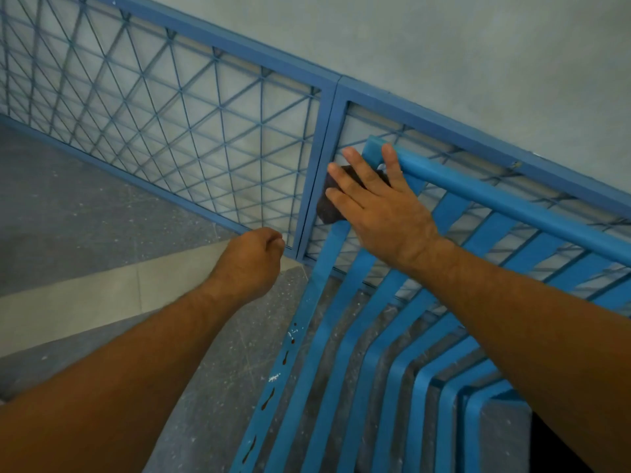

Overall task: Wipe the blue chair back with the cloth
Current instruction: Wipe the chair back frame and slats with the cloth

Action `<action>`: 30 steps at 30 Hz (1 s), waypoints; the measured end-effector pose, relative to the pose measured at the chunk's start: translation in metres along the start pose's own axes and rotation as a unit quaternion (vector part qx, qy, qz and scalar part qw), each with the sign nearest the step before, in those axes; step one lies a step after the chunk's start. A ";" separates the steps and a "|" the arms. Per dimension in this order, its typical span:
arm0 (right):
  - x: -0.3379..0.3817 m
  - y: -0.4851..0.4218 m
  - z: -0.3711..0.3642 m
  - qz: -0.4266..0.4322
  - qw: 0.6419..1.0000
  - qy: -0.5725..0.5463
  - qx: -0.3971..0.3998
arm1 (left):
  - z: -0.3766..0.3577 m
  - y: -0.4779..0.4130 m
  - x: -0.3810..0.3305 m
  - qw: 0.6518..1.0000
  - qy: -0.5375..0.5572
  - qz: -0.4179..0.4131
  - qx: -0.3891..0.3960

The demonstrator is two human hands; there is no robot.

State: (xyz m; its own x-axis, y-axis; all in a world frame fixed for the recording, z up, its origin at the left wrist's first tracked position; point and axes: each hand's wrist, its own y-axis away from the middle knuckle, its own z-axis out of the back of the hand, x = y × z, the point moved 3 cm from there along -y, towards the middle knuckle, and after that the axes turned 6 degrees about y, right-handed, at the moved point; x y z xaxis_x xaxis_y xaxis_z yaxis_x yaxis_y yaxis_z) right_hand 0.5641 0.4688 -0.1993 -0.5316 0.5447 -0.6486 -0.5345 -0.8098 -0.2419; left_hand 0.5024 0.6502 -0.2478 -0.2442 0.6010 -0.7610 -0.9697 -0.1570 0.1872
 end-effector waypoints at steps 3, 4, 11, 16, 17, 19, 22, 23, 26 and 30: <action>0.027 0.016 -0.008 -0.002 0.999 -0.037 0.025 | -0.001 -0.002 -0.002 1.000 0.013 0.002 0.000; 0.042 0.024 -0.010 0.008 0.998 -0.061 0.034 | -0.001 -0.002 -0.001 1.000 0.013 0.005 0.004; 0.105 0.055 -0.010 0.018 0.979 -0.195 0.063 | -0.001 0.002 0.010 0.999 -0.002 0.029 0.034; 0.117 0.065 -0.009 0.015 0.966 -0.250 0.069 | -0.011 0.012 0.022 0.994 -0.040 0.059 0.084; 0.118 0.065 -0.007 0.013 0.966 -0.248 0.076 | -0.013 0.014 0.025 0.992 -0.047 0.067 0.091; 0.116 0.065 -0.003 0.010 0.969 -0.230 0.087 | -0.014 0.018 0.029 0.990 -0.059 0.079 0.105; 0.113 0.066 0.000 0.003 0.973 -0.204 0.107 | -0.014 0.021 0.035 0.985 -0.070 0.094 0.127; 0.112 0.067 0.000 0.003 0.973 -0.200 0.111 | -0.014 0.022 0.037 0.983 -0.073 0.098 0.133; 0.113 0.071 0.001 0.001 0.978 -0.174 0.115 | -0.016 0.024 0.040 0.979 -0.088 0.105 0.148; 0.122 0.077 0.006 -0.038 0.982 -0.154 0.107 | -0.020 0.029 0.047 0.976 -0.093 0.117 0.161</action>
State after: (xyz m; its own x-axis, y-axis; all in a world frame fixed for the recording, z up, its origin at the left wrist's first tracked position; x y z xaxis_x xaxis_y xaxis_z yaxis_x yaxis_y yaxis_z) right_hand 0.4544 0.4738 -0.2926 -0.6409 0.6677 -0.3786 -0.6881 -0.7184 -0.1022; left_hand 0.4626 0.6580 -0.2902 -0.4269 0.7146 -0.5541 -0.8319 -0.0702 0.5504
